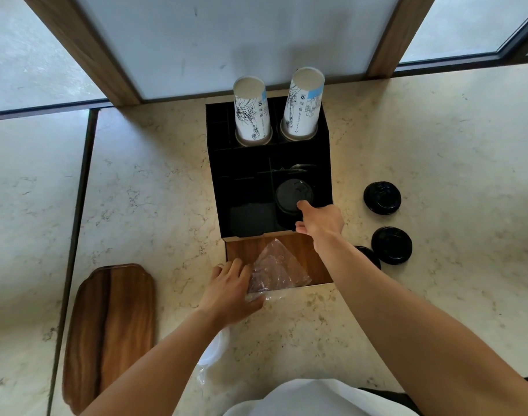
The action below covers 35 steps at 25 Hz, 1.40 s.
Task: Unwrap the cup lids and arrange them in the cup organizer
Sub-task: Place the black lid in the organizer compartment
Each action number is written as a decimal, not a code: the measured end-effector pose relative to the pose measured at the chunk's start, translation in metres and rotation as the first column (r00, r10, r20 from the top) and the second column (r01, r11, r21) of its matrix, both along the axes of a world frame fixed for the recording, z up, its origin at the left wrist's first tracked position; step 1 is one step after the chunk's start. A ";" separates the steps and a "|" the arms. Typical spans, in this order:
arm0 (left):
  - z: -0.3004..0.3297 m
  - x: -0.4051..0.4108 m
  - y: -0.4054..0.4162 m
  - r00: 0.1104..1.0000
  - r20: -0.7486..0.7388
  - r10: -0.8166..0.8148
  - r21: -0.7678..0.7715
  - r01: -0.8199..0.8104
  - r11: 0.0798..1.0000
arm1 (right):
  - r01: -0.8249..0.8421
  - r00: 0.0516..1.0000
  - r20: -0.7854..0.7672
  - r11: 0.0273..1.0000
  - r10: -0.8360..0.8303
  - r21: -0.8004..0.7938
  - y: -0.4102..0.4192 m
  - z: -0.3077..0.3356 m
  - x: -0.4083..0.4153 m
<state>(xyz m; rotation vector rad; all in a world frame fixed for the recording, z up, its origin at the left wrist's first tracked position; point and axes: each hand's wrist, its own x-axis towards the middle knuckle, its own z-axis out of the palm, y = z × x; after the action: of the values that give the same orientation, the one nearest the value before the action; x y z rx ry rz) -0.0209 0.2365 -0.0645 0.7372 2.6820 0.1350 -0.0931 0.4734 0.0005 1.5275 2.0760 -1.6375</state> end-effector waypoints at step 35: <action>0.005 0.004 -0.002 1.000 0.026 0.005 0.004 -0.005 1.000 | -0.031 1.000 0.005 0.999 0.031 0.035 -0.002 -0.002 -0.008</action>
<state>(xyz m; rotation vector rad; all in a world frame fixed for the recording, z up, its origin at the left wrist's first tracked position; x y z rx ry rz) -0.0164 0.2349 -0.0592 0.7252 2.6601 0.1496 -0.1012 0.4716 -0.0018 1.5007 2.1261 -1.5936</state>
